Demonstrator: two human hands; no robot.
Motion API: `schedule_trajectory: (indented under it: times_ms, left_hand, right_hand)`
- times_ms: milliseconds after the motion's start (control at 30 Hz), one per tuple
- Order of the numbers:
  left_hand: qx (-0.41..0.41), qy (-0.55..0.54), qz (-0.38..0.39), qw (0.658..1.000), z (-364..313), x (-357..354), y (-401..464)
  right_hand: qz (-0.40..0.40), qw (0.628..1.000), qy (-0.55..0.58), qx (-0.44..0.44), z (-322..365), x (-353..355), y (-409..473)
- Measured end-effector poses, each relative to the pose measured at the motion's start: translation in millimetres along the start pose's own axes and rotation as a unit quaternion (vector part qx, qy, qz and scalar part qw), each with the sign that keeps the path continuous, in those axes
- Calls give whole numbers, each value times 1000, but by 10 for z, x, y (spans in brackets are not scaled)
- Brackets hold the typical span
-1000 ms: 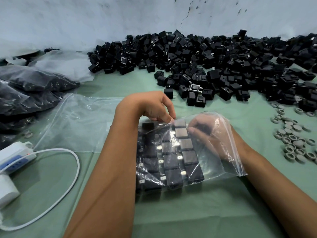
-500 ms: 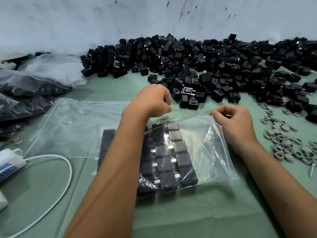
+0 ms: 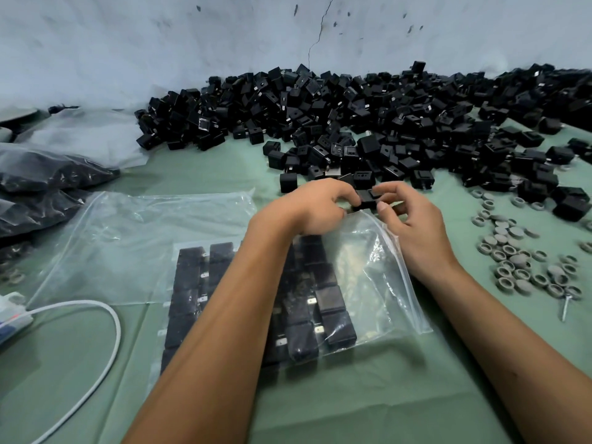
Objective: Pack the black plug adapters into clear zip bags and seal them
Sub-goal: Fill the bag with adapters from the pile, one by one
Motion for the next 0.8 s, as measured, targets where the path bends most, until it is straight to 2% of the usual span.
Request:
schedule_trajectory:
  times_ms: [67,133,267,400,567,667,800]
  left_hand:
    - [-21,-35,30,999,-78,-25,-32]
    - [-29,-26,42,998,-142,-43,-50]
    - [-37,-19,11,999,-188,-14,-52]
    - [-46,-17,3,999,-206,-9,-55]
    - [-52,-13,-23,998,-144,16,-43]
    - [-63,-15,-42,997,-132,42,-43]
    - [-76,-24,-63,995,-201,64,-43]
  right_hand:
    - [26,999,-21,10,-5,-20,10]
    - [46,998,-46,23,7,-36,6]
    - [55,997,-15,54,76,-62,-41]
    - [14,994,-91,63,69,21,-24]
    - [-54,981,-186,13,-20,158,39]
    - [5,976,-219,4,-41,122,35]
    - [69,968,-238,36,-32,47,22]
Point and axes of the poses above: each hand's wrist, its own y-axis towards the middle knuckle, its own x-axis out of the back of the hand, z = x × y, the point moved 5 cm from there along y, towards the middle knuckle, and after that the axes turned 6 degrees about y, right-handed, at the moved point
